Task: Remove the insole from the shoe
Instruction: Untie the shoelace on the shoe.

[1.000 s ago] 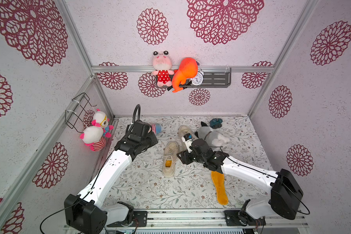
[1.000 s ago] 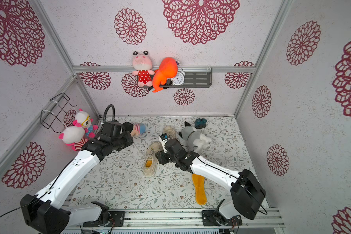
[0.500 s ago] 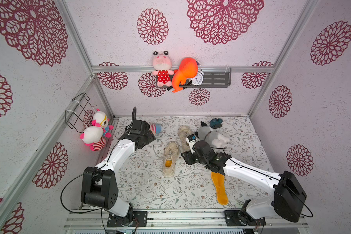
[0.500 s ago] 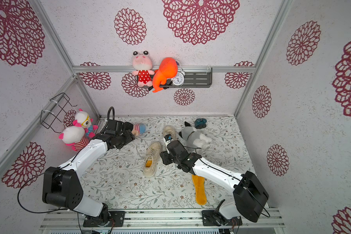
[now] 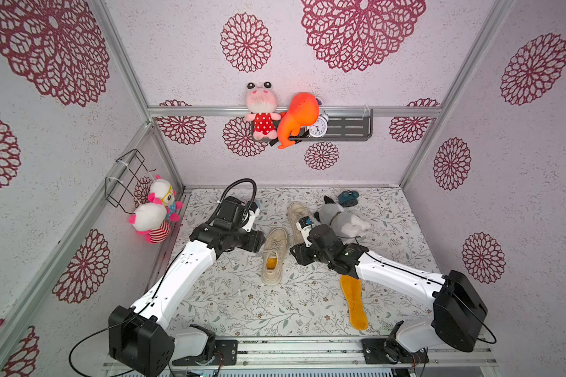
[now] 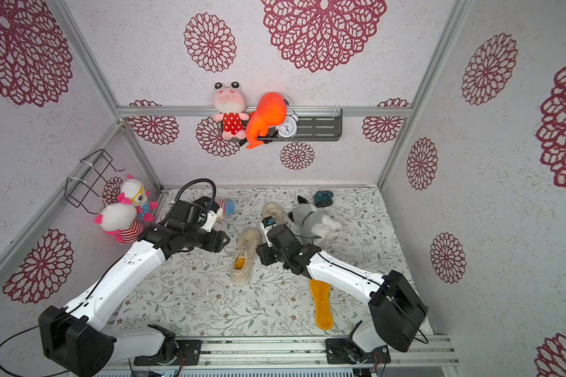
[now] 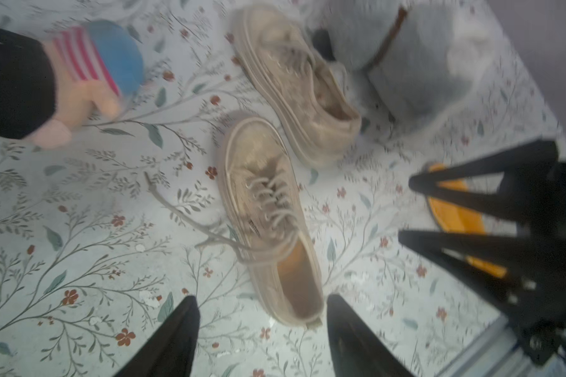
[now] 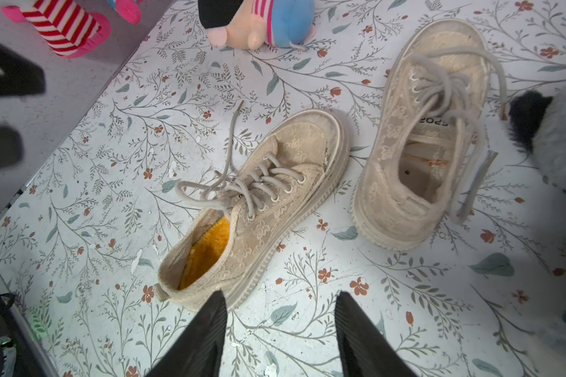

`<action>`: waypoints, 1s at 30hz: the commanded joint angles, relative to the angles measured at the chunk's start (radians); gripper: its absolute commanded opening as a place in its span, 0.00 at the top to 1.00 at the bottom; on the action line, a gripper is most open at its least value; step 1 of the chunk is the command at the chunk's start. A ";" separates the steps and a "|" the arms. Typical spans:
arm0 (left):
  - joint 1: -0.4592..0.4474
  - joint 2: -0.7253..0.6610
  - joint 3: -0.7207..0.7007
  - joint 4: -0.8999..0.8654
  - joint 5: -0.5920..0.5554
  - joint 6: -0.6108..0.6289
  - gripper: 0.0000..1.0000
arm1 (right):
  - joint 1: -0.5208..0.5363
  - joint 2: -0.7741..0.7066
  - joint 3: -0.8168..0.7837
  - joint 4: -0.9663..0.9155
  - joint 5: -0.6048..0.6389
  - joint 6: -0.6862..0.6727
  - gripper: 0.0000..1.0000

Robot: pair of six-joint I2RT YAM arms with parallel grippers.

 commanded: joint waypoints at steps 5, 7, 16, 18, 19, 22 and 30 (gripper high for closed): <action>-0.008 0.085 -0.016 -0.025 0.069 0.405 0.36 | -0.011 -0.005 0.010 0.034 -0.033 0.004 0.45; -0.007 0.121 -0.011 -0.024 0.108 0.468 0.36 | -0.011 -0.015 0.002 0.033 -0.028 0.011 0.46; -0.005 0.256 0.001 0.028 0.044 0.579 0.49 | -0.011 -0.096 -0.060 0.021 0.013 0.047 0.47; -0.006 0.270 0.003 0.058 0.039 0.572 0.52 | -0.011 -0.102 -0.067 0.021 0.001 0.054 0.47; -0.006 0.276 0.003 0.069 0.035 0.571 0.54 | -0.011 -0.105 -0.069 0.020 -0.004 0.058 0.47; -0.005 0.290 -0.003 0.097 0.008 0.571 0.58 | -0.011 -0.106 -0.069 0.011 -0.007 0.065 0.48; 0.007 0.315 -0.005 0.138 -0.035 0.563 0.54 | -0.011 -0.093 -0.048 -0.011 -0.008 0.056 0.49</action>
